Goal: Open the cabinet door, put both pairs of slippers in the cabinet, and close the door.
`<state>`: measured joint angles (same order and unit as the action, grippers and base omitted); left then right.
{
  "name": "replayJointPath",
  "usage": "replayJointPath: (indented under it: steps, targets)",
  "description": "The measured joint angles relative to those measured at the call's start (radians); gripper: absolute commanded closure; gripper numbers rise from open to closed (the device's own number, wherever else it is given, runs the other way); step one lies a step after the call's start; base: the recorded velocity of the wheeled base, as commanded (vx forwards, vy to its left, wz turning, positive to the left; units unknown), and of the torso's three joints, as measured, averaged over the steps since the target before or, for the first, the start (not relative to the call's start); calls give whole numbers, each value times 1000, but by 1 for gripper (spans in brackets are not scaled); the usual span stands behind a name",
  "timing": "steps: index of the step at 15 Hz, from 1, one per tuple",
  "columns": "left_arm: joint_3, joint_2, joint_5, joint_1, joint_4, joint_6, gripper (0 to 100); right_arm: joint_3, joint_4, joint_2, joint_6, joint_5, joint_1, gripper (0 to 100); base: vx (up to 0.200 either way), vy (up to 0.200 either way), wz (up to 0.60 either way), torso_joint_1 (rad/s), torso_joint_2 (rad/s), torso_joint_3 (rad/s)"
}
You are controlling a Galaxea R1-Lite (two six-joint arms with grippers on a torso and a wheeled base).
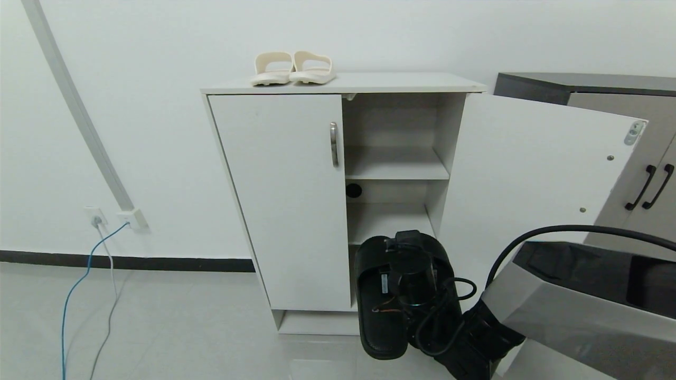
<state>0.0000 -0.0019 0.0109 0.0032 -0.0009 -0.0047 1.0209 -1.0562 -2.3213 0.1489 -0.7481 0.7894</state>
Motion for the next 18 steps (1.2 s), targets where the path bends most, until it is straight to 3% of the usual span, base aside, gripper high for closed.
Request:
replayJointPath:
  steps: [6,18]
  targets:
    - [0,0,0,0,0,0,100,12,0,-13,0,7,-5,100,0,0,0,0,-1,-35]
    - [0,1,0,0,0,0,100,35,2,-31,0,27,-16,100,0,0,0,6,2,-191]
